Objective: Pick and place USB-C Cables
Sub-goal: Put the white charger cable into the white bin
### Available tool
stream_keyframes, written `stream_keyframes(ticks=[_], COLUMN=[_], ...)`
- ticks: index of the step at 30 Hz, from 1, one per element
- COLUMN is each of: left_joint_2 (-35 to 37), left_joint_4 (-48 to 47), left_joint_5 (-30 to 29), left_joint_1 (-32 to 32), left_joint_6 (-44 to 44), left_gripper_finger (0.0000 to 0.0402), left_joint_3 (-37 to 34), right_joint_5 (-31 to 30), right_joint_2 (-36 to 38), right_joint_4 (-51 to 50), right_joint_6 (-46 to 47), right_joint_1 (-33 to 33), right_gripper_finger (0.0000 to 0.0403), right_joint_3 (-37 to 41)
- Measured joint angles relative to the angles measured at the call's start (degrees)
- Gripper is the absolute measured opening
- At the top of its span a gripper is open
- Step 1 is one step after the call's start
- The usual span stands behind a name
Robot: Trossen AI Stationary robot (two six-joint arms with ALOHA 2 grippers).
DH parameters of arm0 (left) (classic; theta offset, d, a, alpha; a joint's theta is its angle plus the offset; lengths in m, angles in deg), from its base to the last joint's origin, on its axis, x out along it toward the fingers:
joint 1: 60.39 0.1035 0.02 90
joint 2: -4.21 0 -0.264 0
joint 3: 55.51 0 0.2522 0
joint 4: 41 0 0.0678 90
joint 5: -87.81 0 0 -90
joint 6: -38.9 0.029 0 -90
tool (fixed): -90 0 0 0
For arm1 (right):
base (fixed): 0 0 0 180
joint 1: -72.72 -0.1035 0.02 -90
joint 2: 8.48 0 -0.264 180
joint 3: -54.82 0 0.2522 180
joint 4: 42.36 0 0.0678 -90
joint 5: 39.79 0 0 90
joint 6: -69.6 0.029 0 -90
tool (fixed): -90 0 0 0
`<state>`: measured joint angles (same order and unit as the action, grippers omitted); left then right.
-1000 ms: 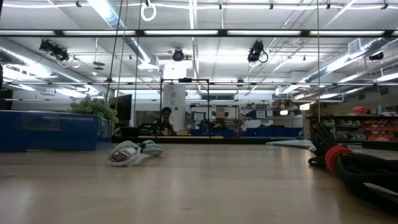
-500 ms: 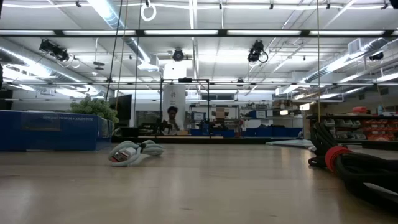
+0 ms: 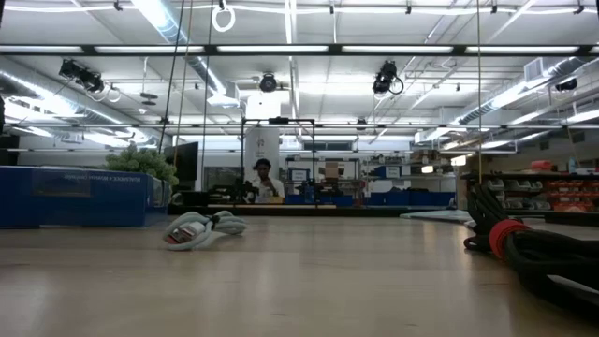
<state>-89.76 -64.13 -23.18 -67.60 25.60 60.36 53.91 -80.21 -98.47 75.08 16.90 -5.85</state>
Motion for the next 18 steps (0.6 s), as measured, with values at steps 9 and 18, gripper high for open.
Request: stream_keyframes(ticks=[9, 18], left_joint_2=[0.0, 0.0], left_joint_4=[-0.1, -0.5], left_joint_5=[0.0, 0.0], left_joint_1=[0.0, 0.0], left_joint_6=[0.0, -1.2], left_gripper_finger=[0.0142, 0.0142], left_joint_3=[0.0, 0.0], right_joint_5=[1.7, 3.5], right_joint_2=[-9.1, -17.8], right_joint_4=[0.5, 3.7], right_joint_6=[-1.2, -0.7], right_joint_1=[-0.2, -0.1], right_gripper_finger=[0.0071, 0.011], right_joint_3=[0.0, 0.0])
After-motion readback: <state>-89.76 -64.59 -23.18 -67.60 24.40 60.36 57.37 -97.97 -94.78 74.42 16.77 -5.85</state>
